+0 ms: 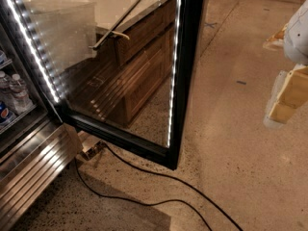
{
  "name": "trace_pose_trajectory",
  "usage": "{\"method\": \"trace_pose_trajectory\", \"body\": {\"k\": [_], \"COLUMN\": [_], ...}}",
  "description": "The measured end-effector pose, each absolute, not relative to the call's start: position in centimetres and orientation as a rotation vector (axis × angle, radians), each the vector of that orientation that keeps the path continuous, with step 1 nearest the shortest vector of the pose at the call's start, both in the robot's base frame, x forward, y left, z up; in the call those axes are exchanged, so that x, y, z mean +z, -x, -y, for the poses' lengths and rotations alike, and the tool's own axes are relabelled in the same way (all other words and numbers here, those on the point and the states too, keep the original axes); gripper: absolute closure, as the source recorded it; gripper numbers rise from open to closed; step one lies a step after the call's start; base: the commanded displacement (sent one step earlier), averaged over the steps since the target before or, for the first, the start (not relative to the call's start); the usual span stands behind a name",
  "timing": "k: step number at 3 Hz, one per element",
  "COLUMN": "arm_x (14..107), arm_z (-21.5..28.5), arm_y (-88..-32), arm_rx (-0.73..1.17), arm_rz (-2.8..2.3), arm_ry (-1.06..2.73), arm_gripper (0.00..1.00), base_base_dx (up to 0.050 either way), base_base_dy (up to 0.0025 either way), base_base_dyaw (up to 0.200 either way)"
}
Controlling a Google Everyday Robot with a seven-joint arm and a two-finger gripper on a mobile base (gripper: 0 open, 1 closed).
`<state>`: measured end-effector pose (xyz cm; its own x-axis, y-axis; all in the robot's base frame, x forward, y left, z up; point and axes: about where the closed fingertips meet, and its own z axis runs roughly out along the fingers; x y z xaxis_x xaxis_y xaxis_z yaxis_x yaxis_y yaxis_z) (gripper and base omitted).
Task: Close right fridge door
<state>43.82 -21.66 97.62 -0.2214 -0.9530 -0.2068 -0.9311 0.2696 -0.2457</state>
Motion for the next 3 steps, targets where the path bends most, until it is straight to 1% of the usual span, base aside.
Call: {"method": "trace_pose_trajectory", "body": {"k": [2,3], "arm_x": [97.62,97.62], "arm_z": [21.66,21.66], "arm_y": [-43.82,-43.82], "arm_rx": [-0.098,-0.098], "arm_rz": [-2.232,-2.232], "arm_ry": [1.725,1.725], "arm_gripper": [0.0,0.0], "base_base_dx": [0.049,0.0], "base_base_dy": [-0.00002,0.0], "base_base_dyaw": [0.0,0.0]}}
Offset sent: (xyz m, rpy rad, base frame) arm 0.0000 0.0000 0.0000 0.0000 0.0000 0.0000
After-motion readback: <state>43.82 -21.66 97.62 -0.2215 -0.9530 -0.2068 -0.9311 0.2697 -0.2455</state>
